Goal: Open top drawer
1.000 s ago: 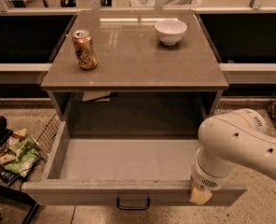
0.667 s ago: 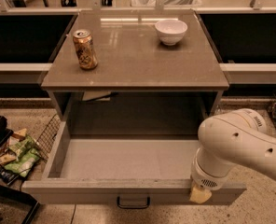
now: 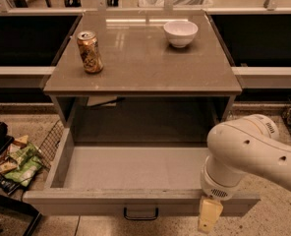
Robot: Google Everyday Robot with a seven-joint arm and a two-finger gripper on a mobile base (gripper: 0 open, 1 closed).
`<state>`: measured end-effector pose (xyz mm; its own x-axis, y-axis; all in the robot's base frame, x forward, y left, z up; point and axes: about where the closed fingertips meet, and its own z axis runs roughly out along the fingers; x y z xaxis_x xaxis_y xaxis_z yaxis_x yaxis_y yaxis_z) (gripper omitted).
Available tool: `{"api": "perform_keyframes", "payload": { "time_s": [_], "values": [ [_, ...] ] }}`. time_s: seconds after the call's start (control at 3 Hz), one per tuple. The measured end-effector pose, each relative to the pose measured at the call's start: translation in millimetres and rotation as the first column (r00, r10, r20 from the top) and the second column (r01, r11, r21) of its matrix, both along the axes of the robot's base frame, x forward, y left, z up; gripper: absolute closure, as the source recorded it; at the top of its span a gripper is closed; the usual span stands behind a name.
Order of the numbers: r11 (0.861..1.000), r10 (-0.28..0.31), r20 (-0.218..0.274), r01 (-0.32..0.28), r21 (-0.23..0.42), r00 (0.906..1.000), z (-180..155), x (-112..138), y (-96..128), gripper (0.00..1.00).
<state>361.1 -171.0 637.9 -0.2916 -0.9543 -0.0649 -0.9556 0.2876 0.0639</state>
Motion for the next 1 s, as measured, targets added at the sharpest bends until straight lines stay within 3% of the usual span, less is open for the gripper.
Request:
{"api": "perform_keyframes", "payload": {
  "time_s": [0.33,0.67,1.0],
  "values": [
    [1.000,0.002,0.000,-0.002,-0.001,1.0000,1,1,0,0.00],
    [1.000,0.028,0.001,-0.028,-0.008,0.9996,28,23,-9,0.00],
    [0.998,0.053,0.018,-0.053,-0.025,0.9984,87,48,-36,0.00]
  ]
}}
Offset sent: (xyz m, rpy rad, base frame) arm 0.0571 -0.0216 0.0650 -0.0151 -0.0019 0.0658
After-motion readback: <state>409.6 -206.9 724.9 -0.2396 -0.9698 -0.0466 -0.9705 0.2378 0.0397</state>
